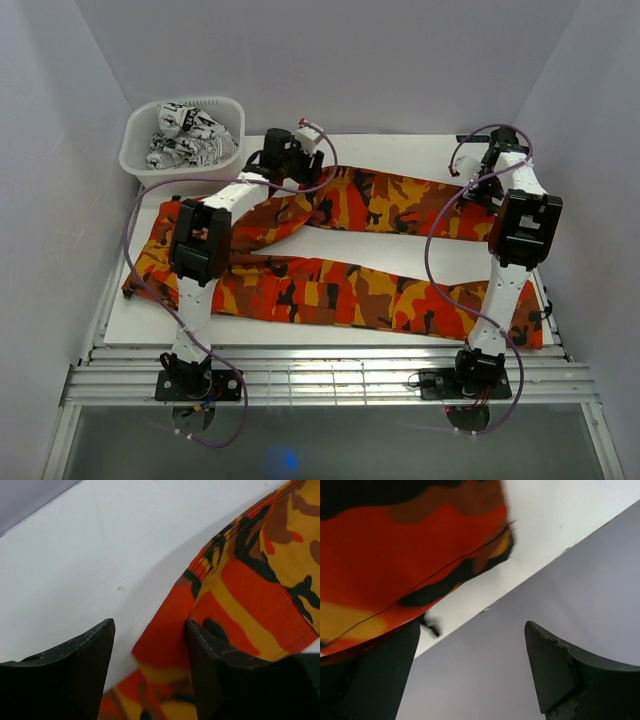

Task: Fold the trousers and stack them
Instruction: Flatten the trousers out

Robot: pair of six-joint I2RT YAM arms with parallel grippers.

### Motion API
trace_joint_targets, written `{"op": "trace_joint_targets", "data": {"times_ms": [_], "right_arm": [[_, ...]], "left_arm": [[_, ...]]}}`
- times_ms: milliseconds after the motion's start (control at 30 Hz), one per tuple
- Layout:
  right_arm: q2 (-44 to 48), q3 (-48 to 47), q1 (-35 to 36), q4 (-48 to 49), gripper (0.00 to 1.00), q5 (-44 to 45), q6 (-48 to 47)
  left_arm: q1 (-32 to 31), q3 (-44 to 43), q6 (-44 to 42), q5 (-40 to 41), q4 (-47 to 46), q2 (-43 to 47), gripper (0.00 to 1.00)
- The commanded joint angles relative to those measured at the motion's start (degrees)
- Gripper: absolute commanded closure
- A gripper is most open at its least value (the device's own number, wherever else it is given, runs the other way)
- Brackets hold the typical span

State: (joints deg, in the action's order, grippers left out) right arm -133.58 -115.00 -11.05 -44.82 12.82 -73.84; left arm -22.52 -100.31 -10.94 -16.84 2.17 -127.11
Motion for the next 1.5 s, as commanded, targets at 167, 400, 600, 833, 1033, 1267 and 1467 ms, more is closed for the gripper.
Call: {"op": "trace_joint_targets", "data": {"times_ms": [167, 400, 600, 833, 1033, 1267, 1467], "right_arm": [[18.0, 9.4, 5.7, -6.1, 0.09, -16.3, 17.4], [10.1, 5.1, 12.1, -8.2, 0.31, -23.3, 29.6], [5.2, 7.2, 16.3, -7.2, 0.34, -18.5, 32.4], [4.7, 18.2, 12.6, -5.8, 0.46, -9.5, 27.7], [7.6, 25.3, 3.0, -5.2, 0.52, -5.4, 20.7], [10.5, 24.5, -2.1, -5.5, 0.48, -3.5, 15.0], [16.0, 17.5, -0.6, -13.4, 0.27, -10.5, 16.3]], "left_arm": [[14.8, 22.9, -2.1, -2.4, 8.4, 33.1, 0.31], [29.2, 35.0, -6.7, -5.6, 12.1, 39.7, 0.36], [34.4, 37.3, -7.4, -4.7, 14.2, 35.4, 0.43], [42.5, 41.0, -8.7, 1.2, 15.2, 30.9, 0.49], [53.0, 42.7, -12.3, 2.4, 17.0, 28.1, 0.53], [57.8, 44.4, -15.6, 2.8, 17.2, 28.6, 0.55], [59.4, 44.2, -16.4, -4.0, 20.1, 34.1, 0.51]]}}
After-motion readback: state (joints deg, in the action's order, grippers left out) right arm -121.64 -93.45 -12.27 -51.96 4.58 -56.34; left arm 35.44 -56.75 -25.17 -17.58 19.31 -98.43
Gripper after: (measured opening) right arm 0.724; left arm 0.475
